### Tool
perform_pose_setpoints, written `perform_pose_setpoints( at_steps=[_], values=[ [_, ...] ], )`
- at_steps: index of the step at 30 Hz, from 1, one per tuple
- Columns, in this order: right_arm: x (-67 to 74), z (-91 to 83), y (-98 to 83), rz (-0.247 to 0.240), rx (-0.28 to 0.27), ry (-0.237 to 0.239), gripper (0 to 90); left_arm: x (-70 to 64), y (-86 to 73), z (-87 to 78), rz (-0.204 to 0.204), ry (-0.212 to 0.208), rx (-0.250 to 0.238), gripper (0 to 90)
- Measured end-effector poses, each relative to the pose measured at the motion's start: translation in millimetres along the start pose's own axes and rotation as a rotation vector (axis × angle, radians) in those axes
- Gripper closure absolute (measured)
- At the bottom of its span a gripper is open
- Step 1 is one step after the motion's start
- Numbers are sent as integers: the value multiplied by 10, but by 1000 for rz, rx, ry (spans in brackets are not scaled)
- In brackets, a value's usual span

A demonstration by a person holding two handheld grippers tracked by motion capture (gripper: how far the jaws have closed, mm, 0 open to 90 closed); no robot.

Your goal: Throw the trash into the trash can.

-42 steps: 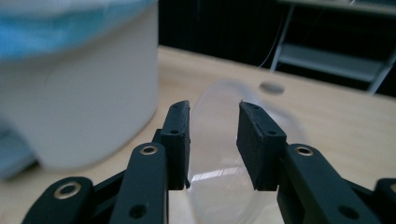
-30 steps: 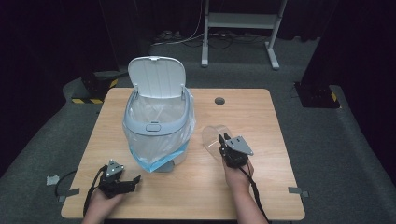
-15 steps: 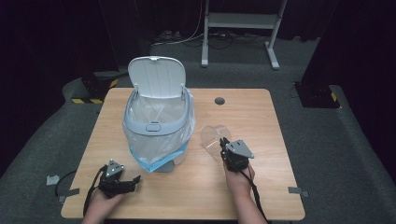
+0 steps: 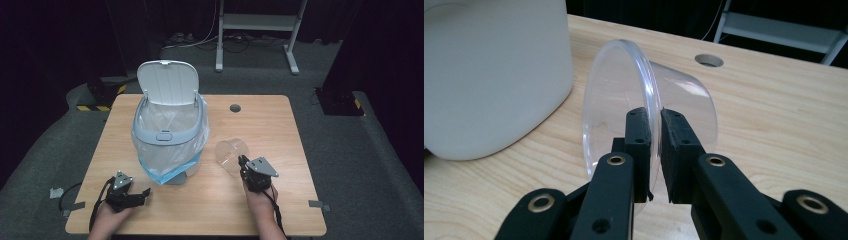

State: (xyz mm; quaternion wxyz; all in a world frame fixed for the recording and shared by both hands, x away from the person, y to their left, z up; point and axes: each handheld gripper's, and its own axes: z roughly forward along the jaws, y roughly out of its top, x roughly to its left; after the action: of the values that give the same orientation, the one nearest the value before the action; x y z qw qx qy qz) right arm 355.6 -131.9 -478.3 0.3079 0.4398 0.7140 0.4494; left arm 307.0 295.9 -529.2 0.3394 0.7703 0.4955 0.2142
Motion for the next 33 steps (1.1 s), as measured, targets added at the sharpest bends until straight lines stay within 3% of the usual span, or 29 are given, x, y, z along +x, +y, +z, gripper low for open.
perform_pose_setpoints(
  at_steps=[15,23,33],
  values=[
    [33,-4,-107,0,24,31,832,0,0,0,0,0,-1,144],
    [66,-40,-95,-20,9,38,840,0,1,0,2,-2,0,144],
    [54,-129,-46,-11,-37,30,841,0,1,1,2,-3,0,144]
  ],
)
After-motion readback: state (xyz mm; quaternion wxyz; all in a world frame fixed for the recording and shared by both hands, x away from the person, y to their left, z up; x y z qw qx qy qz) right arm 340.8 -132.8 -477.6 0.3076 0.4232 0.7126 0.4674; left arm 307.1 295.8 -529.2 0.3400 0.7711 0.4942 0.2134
